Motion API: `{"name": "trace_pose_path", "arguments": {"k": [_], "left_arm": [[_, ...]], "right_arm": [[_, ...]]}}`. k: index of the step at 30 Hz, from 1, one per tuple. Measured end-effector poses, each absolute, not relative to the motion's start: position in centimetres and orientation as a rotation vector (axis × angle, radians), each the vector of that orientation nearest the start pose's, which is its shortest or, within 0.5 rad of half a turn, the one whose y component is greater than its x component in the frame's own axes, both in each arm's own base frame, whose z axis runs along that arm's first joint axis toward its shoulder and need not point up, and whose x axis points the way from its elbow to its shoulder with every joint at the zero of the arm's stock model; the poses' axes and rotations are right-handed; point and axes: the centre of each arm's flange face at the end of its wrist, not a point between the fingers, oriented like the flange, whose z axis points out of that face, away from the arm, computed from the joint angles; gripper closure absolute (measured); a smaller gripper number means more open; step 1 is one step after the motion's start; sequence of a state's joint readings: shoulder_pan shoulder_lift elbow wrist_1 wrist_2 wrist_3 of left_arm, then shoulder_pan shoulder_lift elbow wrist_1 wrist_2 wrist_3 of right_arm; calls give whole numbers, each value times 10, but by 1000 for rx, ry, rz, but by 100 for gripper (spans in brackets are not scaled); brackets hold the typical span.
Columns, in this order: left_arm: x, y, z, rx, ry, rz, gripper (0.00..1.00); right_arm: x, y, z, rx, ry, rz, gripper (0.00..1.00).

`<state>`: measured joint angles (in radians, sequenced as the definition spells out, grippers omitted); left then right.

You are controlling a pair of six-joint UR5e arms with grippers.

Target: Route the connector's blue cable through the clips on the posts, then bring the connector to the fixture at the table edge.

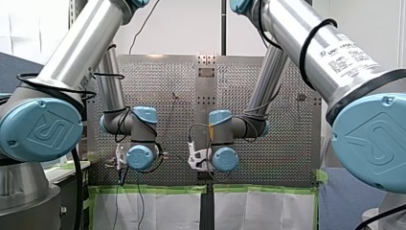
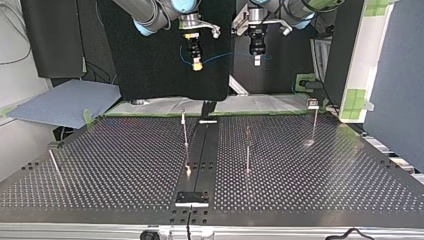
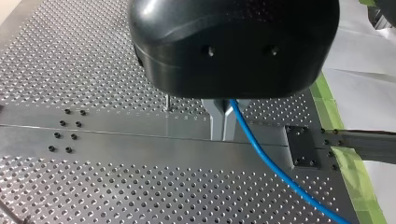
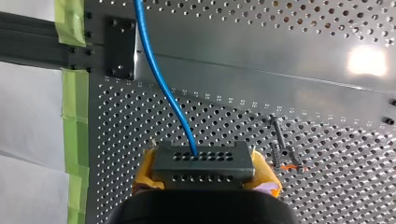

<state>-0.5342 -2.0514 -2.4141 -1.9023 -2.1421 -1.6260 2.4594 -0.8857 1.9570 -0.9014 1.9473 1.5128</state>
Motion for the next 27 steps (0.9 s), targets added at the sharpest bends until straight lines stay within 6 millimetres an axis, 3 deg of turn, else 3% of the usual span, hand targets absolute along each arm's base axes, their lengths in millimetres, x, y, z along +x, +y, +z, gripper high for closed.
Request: {"name": "trace_pose_path", "arguments": {"k": [9,21,27], "left_arm": [[275,-248,45,-30,1654,31,100],[282,-242,67,-67,1647,7,100],[295,-244,85,-109,1621,-9,100]], "right_arm": [[472,-265,32,1739,-913,1377,100],[476,-284,82,1669,-1022,1456,100],[478,-295,113,1652,-1056,1526,100]]}}
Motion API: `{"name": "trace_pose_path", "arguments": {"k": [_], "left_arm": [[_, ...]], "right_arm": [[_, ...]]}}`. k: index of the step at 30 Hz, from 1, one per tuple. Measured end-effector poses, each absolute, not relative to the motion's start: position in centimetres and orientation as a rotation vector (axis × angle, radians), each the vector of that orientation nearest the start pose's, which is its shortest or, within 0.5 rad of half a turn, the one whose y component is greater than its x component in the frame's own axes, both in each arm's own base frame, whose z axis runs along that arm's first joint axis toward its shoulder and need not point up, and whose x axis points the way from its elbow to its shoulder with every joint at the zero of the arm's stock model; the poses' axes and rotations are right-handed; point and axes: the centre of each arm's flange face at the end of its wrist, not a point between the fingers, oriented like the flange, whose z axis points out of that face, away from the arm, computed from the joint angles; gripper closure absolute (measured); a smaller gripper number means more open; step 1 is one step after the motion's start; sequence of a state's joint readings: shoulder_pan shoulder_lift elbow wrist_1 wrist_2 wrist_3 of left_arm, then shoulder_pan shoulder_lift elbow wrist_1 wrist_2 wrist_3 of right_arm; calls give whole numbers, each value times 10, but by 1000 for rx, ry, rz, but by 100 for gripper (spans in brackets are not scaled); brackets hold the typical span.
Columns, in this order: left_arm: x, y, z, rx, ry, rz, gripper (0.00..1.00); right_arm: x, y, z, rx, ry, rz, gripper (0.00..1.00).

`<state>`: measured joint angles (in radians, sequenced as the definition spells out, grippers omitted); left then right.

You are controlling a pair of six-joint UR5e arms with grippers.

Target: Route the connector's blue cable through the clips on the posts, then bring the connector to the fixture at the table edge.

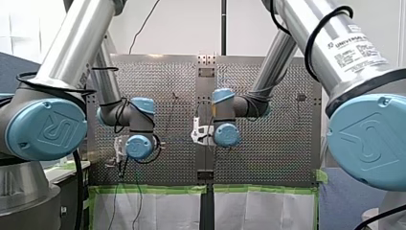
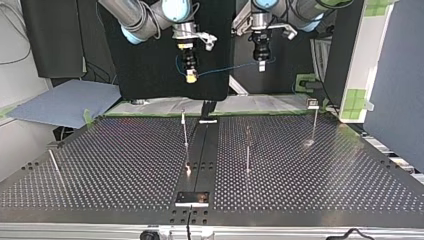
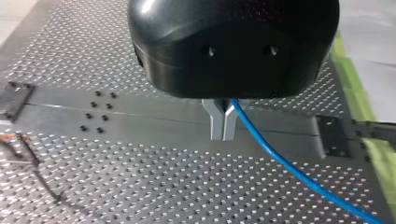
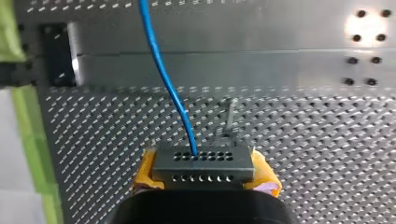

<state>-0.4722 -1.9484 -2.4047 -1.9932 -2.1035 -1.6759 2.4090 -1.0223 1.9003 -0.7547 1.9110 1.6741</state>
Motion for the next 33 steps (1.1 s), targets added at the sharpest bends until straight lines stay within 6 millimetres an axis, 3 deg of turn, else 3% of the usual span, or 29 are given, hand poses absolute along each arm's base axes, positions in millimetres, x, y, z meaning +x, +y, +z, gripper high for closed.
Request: {"name": "trace_pose_path", "arguments": {"k": [9,20,29,33], "left_arm": [[317,-247,120,-155,1576,-27,100],[346,-250,176,-204,1501,-47,100],[360,-246,219,-222,1456,-40,100],[365,-243,228,-218,1458,-24,100]], "right_arm": [[480,-314,167,1613,-1044,1580,100],[465,-335,224,1537,-1017,1616,100],[455,-354,240,1517,-1002,1639,100],[452,-364,243,1510,-1005,1639,100]]}}
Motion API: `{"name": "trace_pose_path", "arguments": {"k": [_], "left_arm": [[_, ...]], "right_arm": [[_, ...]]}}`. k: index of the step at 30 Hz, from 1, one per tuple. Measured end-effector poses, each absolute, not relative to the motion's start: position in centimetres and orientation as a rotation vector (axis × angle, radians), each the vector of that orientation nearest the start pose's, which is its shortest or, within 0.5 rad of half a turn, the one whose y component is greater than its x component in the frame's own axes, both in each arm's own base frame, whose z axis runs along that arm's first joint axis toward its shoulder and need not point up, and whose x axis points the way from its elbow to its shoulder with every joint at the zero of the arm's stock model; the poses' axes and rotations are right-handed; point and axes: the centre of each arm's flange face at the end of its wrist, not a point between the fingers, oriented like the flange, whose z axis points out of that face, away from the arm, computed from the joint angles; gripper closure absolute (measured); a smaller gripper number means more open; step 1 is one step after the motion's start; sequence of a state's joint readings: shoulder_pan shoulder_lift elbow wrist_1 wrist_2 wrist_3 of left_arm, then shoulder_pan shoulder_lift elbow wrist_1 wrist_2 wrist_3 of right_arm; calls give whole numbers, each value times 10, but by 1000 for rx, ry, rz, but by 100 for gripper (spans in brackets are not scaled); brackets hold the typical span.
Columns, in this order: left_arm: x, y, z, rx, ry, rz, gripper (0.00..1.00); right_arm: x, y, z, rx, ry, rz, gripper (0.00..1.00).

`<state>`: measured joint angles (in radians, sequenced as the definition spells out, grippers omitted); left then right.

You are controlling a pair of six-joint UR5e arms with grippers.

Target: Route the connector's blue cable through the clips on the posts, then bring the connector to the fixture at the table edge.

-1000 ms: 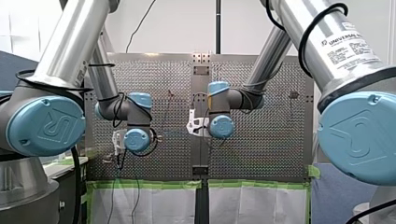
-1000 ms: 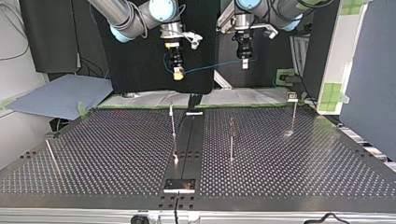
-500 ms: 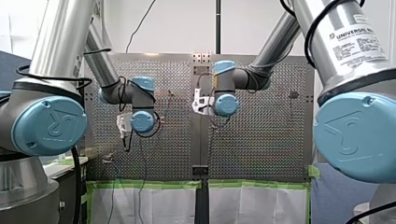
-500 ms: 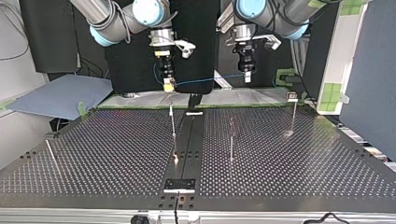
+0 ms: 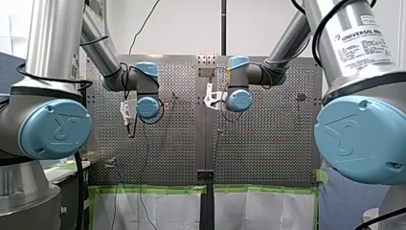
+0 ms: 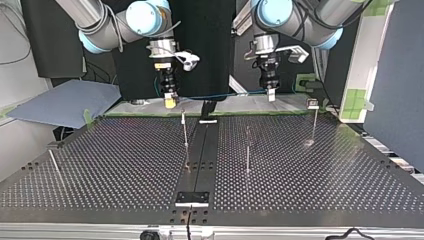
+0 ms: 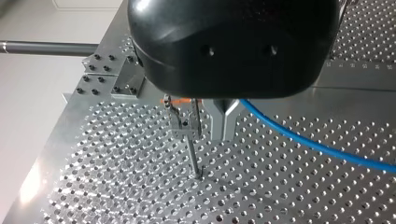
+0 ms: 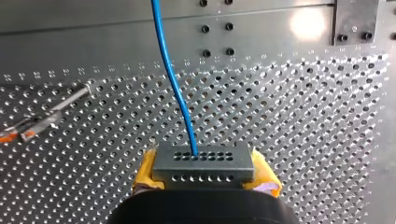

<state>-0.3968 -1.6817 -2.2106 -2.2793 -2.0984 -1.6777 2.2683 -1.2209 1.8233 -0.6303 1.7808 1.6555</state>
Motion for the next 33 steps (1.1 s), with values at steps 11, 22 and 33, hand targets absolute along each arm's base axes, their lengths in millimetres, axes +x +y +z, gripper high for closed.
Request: {"name": "trace_pose_path", "arguments": {"k": [11,22,33], "left_arm": [[389,-245,230,-173,1470,-44,100],[421,-245,253,-170,1439,-45,100],[446,-246,263,-170,1427,-46,100]], "right_arm": [[452,-385,241,1517,-995,1658,100],[465,-403,249,1505,-978,1688,100],[465,-418,263,1493,-965,1705,100]]}}
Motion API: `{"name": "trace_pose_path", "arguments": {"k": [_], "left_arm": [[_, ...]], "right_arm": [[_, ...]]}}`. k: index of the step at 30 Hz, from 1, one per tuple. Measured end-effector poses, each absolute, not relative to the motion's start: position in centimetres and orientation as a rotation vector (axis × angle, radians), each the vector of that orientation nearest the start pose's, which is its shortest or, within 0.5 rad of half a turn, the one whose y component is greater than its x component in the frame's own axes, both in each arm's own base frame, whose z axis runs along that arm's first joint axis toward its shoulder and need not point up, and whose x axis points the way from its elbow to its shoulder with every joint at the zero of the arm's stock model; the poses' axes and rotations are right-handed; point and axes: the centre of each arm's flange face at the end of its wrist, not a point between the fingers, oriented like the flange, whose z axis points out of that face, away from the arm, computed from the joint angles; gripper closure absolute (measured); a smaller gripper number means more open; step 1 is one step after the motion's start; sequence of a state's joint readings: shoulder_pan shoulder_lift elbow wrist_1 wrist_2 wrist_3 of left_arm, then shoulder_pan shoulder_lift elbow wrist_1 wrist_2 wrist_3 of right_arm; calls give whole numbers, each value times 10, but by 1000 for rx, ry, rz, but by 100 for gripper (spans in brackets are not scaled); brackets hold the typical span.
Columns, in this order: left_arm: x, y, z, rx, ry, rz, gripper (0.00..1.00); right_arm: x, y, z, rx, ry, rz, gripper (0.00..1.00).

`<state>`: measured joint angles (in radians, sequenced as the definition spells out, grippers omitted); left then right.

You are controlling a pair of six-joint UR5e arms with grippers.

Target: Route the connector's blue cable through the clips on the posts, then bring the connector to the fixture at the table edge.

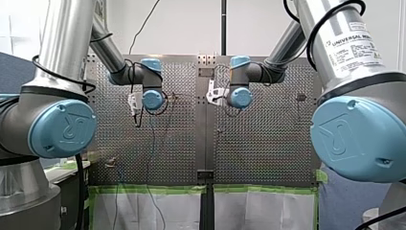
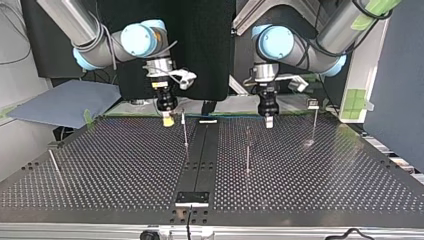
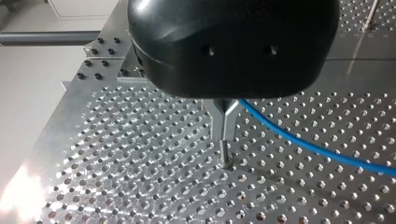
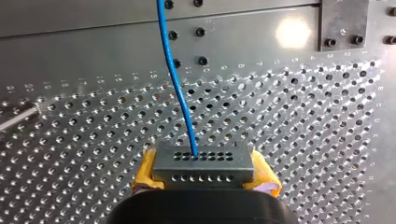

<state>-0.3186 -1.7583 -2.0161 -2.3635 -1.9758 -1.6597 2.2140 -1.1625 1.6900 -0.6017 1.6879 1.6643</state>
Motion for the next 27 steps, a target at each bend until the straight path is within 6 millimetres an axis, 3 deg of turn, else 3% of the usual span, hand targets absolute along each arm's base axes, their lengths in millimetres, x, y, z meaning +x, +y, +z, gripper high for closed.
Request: {"name": "trace_pose_path", "arguments": {"k": [13,27], "left_arm": [[470,-240,252,-165,1448,-35,100],[485,-230,260,-179,1430,-43,100]], "right_arm": [[460,-428,264,1486,-964,1705,100],[459,-437,262,1481,-958,1713,100]]}}
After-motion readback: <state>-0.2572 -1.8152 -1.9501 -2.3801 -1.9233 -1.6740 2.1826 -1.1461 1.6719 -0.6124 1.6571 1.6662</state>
